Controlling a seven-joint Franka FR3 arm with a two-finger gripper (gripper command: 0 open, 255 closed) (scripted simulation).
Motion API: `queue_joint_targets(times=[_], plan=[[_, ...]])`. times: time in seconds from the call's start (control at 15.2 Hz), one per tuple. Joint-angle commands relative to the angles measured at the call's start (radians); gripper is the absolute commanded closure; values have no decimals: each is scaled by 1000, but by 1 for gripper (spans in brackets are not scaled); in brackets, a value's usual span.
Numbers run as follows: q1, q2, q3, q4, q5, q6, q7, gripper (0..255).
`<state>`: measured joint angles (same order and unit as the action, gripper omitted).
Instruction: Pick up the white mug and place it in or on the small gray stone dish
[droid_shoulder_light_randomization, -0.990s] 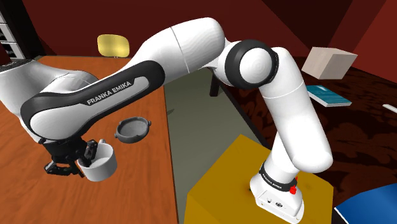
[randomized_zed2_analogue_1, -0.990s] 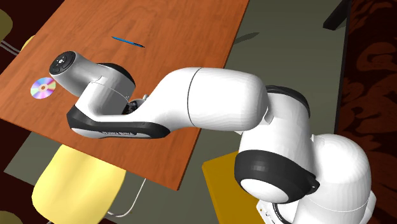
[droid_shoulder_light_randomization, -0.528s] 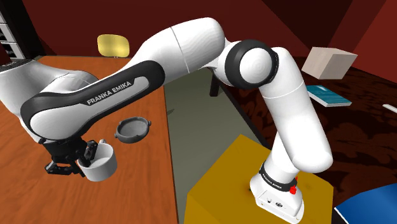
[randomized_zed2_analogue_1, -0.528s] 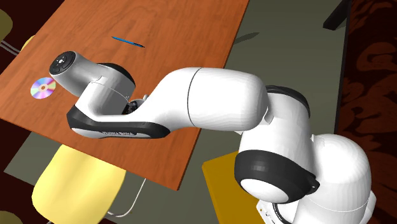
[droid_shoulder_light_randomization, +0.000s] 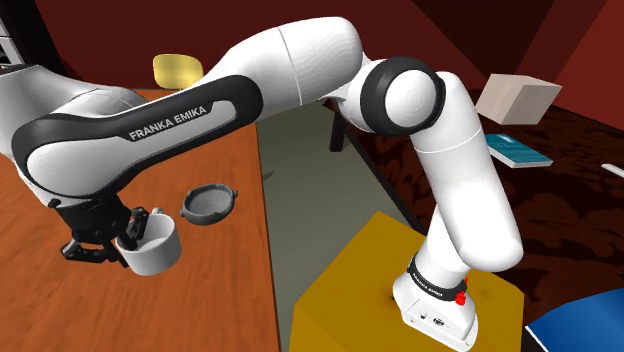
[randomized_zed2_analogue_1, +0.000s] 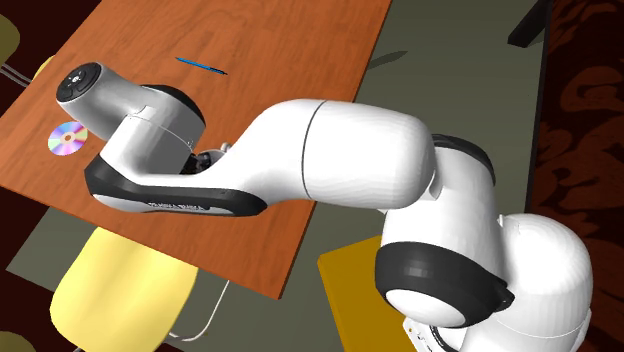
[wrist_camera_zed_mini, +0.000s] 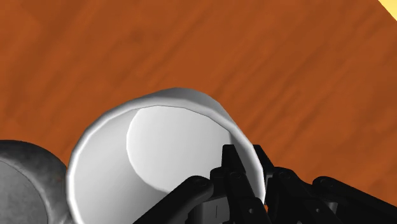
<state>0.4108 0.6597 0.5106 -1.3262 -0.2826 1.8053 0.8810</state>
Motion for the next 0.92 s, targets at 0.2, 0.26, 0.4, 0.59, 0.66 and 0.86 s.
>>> queue_joint_targets(times=[0.2,0.26,0.4,0.59,0.66,0.86], plan=[[6,-12,5,51,7,-61,-5,255],[8,-14,6,62,9,-73,-6,255],[11,-18,7,84,11,-98,-8,255],[16,-21,9,120,13,-136,-11,255],[18,-22,9,133,14,-149,-12,255],[26,-21,10,176,15,-190,-15,255]])
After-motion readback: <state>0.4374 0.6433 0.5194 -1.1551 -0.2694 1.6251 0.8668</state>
